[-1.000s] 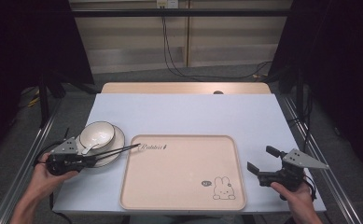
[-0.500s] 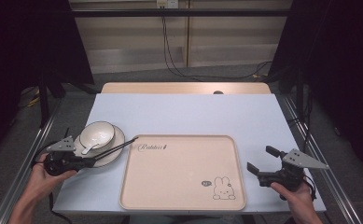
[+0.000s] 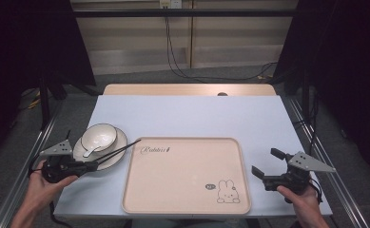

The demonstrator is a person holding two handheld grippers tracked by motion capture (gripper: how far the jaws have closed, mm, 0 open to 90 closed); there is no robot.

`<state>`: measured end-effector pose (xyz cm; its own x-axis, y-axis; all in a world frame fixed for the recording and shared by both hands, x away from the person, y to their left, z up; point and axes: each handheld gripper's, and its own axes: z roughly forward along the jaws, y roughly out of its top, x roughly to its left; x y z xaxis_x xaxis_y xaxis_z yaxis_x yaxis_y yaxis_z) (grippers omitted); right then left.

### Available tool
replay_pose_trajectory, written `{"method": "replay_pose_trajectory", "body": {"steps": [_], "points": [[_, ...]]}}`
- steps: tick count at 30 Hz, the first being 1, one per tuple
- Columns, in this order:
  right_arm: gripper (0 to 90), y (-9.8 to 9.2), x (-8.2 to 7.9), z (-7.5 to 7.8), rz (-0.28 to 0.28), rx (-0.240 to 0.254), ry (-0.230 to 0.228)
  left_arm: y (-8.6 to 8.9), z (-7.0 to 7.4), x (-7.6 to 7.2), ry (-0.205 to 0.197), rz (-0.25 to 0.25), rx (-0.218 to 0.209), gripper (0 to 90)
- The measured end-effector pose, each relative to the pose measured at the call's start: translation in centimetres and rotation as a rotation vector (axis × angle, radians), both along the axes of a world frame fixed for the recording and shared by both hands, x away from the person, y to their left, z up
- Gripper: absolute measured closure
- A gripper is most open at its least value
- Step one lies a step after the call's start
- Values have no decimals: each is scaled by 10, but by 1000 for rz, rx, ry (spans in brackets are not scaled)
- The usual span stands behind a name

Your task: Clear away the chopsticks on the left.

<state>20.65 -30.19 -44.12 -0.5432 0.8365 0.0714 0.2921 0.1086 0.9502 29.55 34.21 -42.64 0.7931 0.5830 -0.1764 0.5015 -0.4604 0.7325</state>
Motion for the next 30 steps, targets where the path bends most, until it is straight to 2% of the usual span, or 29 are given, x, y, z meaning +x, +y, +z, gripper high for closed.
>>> {"method": "replay_pose_trajectory", "body": {"steps": [1,3,4,6,7,12,14,18,25,30], "points": [[10,0,0,0,-1,-1,-1,-1,0,-3,7,19,-14,860],[10,0,0,0,0,0,-1,-1,0,-4,8,25,-12,860],[10,0,0,0,2,3,0,-2,1,-9,13,49,-26,860],[10,0,0,0,3,4,0,-2,1,-11,16,51,-38,860],[10,0,0,0,2,4,0,-3,2,-15,18,67,-47,860],[10,1,1,0,0,-4,-5,-11,6,-28,5,112,-66,860],[10,1,1,0,2,-2,-5,-16,8,-35,0,130,-93,860],[10,1,1,0,7,-2,-2,-24,10,-42,6,159,-115,860],[10,1,1,0,6,-2,-4,-42,8,-54,17,198,-116,860],[10,1,1,0,7,-7,-3,-56,10,-62,39,230,-119,860]]}}
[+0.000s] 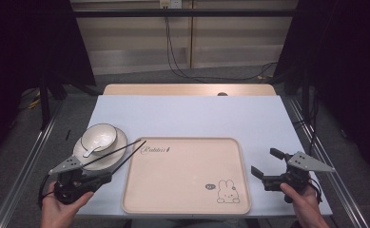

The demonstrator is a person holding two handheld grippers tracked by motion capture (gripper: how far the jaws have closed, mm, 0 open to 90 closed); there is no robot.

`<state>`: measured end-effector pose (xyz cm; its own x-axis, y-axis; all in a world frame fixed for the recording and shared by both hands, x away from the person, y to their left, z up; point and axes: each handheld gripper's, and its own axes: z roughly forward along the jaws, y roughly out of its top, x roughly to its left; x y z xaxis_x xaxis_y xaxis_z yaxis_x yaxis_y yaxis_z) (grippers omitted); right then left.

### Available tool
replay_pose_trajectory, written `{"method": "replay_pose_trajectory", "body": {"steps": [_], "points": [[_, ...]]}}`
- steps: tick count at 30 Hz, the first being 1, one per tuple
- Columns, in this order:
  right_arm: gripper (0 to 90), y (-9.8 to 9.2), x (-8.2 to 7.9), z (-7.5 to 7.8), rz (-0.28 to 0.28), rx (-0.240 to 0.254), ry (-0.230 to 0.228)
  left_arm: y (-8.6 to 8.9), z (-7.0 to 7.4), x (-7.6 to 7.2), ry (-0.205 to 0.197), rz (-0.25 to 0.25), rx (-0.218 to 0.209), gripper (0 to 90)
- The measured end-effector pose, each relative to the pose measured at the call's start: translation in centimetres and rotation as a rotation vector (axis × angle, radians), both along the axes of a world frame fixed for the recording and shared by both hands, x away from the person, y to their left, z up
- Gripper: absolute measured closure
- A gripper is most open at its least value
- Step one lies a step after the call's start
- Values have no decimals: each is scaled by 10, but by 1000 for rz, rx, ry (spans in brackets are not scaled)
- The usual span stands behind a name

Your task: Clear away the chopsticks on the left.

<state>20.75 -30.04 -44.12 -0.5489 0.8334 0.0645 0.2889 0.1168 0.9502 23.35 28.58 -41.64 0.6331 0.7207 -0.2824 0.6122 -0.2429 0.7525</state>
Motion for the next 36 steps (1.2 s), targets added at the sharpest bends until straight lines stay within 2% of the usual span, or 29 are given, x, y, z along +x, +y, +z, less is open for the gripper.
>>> {"method": "replay_pose_trajectory", "body": {"steps": [5,6,11,17,18,21,22,23,24,27,29,30,36], "points": [[10,0,0,0,4,1,1,-19,4,-5,3,5,-10,861],[10,1,0,0,3,7,5,-23,5,-3,6,33,-12,860],[10,1,0,0,4,1,-1,-34,0,3,26,68,-20,861],[10,1,0,0,4,2,0,-49,-5,10,57,95,9,861],[10,1,0,0,2,4,2,-54,-6,13,64,117,19,861],[10,1,0,0,3,3,-1,-59,-8,17,82,134,35,861],[10,1,0,0,6,-1,0,-61,-9,18,81,145,54,861],[10,1,0,0,6,-1,0,-63,-10,19,91,158,52,861],[10,1,0,0,5,2,2,-66,-12,21,99,174,67,861],[10,1,0,0,9,-1,1,-69,-18,23,117,202,66,861],[10,1,0,0,14,0,5,-74,-26,26,131,226,95,861],[10,1,0,0,14,-1,4,-77,-28,27,137,231,112,861],[10,1,0,0,14,-3,7,-80,-34,30,161,249,130,860]]}}
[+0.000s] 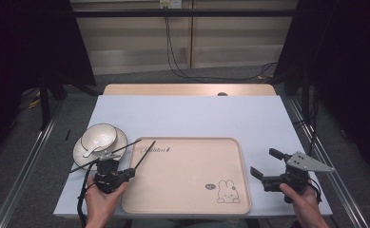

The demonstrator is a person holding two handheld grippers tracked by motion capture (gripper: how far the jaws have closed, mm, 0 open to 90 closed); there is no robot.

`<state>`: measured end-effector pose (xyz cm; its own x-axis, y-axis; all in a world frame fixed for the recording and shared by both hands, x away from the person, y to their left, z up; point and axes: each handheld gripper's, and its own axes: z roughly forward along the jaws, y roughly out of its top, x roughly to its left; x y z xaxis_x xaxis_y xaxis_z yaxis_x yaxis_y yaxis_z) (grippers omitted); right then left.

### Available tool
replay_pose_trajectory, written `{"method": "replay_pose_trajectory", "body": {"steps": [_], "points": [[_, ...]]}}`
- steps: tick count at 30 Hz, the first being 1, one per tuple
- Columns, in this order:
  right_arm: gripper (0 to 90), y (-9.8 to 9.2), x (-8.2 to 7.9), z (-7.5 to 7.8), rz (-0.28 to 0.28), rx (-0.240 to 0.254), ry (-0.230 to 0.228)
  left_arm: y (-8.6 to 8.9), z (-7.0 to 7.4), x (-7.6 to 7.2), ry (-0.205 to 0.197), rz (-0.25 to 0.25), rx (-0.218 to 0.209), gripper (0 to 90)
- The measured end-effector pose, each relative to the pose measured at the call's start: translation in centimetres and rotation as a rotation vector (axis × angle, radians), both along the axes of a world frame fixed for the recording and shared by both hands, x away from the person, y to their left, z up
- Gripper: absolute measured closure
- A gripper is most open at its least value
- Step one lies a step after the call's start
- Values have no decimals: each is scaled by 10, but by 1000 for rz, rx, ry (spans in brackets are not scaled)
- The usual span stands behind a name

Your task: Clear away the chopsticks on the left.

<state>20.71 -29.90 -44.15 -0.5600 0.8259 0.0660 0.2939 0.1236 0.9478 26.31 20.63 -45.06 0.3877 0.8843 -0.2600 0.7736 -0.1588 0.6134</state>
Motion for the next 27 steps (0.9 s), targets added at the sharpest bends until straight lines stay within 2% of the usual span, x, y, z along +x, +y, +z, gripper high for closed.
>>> {"method": "replay_pose_trajectory", "body": {"steps": [11,17,19,23,25,26,27], "points": [[11,1,0,0,7,0,1,-9,-12,3,50,15,25,854],[11,1,1,0,9,0,1,-9,-13,4,57,30,7,851],[11,1,1,0,6,0,0,-9,-13,4,62,33,-13,827],[11,1,1,-1,7,0,1,-10,-13,4,59,36,-12,816],[11,1,1,-1,7,1,2,-8,-13,5,63,26,-11,801],[11,1,1,-1,7,1,1,-8,-12,5,66,15,-25,769],[11,1,1,-1,7,1,1,-8,-12,5,55,4,-24,762]]}}
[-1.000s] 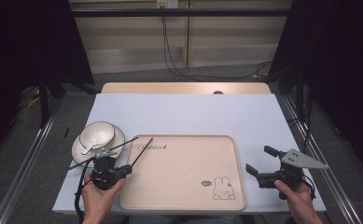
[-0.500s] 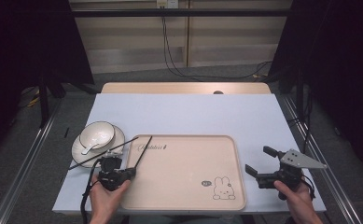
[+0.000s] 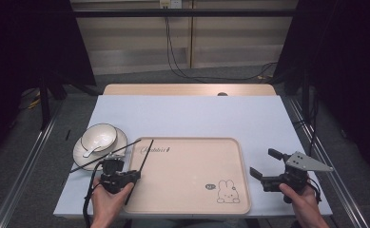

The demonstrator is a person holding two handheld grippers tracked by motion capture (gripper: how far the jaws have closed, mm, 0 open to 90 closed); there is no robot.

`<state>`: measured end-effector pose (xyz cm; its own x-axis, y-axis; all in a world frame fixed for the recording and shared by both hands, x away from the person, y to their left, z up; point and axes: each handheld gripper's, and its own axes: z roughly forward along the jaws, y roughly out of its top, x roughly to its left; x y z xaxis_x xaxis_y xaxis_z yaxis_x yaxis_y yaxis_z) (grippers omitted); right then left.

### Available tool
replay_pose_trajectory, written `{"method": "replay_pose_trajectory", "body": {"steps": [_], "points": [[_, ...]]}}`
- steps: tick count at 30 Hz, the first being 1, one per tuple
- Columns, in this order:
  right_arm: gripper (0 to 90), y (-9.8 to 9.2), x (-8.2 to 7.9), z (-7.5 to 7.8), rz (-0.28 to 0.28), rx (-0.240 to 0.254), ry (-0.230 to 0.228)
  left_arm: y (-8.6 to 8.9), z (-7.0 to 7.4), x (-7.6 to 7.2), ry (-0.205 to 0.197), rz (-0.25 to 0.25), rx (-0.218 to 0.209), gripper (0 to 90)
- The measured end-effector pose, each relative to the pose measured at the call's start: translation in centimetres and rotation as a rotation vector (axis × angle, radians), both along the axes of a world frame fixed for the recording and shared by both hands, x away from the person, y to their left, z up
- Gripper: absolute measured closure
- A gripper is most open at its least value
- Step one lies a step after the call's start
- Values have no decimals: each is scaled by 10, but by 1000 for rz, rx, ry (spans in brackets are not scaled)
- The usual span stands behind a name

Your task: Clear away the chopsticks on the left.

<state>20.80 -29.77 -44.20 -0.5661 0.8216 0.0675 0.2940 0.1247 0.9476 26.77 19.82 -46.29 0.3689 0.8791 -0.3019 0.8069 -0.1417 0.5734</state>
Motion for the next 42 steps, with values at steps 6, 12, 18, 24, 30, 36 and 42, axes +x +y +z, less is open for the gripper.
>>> {"method": "replay_pose_trajectory", "body": {"steps": [6,12,18,24,30,36,42], "points": [[11,0,0,0,4,1,-1,4,4,-1,-43,-35,-44,654],[11,-1,0,0,3,3,-2,11,10,-6,-90,-81,-102,497],[11,-1,0,0,2,2,2,21,18,-16,-163,-128,-118,326],[10,-1,-1,1,4,9,-5,28,23,-25,-268,-196,-67,154],[10,0,-1,1,4,8,-17,48,25,-30,-353,-228,-74,48],[10,-1,-1,1,6,6,-12,67,25,-34,-393,-293,-92,29],[10,-1,-1,1,6,5,-12,93,29,-33,-441,-281,-78,46]]}}
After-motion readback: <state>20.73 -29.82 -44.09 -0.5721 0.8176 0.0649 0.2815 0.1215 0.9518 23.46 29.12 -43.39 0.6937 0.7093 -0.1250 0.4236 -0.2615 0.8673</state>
